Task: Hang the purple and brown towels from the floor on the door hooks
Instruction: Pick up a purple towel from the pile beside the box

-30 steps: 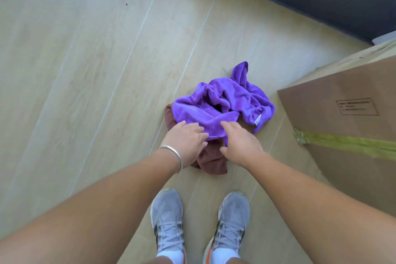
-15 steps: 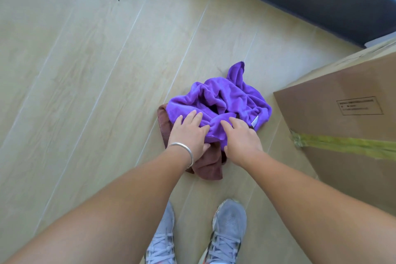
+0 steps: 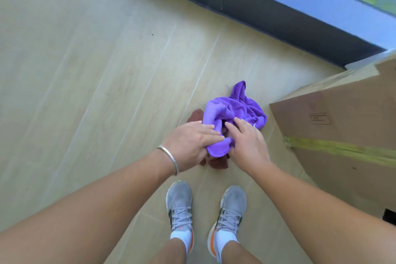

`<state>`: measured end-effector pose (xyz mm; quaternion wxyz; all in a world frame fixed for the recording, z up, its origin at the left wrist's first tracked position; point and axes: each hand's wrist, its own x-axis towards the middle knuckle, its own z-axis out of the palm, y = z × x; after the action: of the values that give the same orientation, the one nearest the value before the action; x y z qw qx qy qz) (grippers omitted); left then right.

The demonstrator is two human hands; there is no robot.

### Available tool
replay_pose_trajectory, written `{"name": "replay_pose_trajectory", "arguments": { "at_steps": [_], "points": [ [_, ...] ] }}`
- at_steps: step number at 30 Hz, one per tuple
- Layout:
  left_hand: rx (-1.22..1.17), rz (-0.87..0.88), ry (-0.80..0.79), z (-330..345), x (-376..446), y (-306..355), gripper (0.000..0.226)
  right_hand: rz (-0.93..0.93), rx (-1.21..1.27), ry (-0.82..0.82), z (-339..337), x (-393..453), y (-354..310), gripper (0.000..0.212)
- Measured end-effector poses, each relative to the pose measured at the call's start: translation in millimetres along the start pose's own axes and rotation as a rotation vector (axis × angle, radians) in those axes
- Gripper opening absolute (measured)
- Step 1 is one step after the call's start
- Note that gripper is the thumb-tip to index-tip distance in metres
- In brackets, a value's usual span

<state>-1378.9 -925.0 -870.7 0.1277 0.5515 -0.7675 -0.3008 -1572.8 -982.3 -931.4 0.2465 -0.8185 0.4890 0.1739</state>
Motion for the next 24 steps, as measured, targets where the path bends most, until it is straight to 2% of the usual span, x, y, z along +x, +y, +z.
{"name": "replay_pose_trajectory", "arguments": {
  "at_steps": [4,8,10,11,15,17,21,24],
  "points": [
    [-0.081,-0.106,0.153,-81,-33,21,0.040,-0.003,0.015,-0.001,-51,-13,-42,0.047],
    [-0.173,-0.232,0.347,-152,-62,28,0.037,-0.042,0.099,0.096,-95,-23,-85,0.010],
    [-0.262,-0.323,0.439,-183,-77,29,0.037,-0.034,0.189,0.046,-114,-26,-110,0.024],
    [-0.296,-0.363,0.479,-197,-86,28,0.035,-0.026,0.221,0.015,-123,-26,-123,0.024],
    [-0.351,-0.500,0.647,-250,-130,19,0.031,-0.066,0.179,-0.098,-152,-23,-182,0.009],
    [-0.364,-0.570,0.765,-274,-161,10,0.028,-0.127,0.108,-0.115,-168,-19,-213,0.008],
    [-0.314,-0.693,0.976,-316,-239,-7,0.026,-0.247,-0.058,0.012,-212,-8,-288,0.012],
    [-0.255,-0.837,1.108,-336,-309,-17,0.027,-0.376,-0.119,0.115,-247,-10,-352,0.023]
  ]
}}
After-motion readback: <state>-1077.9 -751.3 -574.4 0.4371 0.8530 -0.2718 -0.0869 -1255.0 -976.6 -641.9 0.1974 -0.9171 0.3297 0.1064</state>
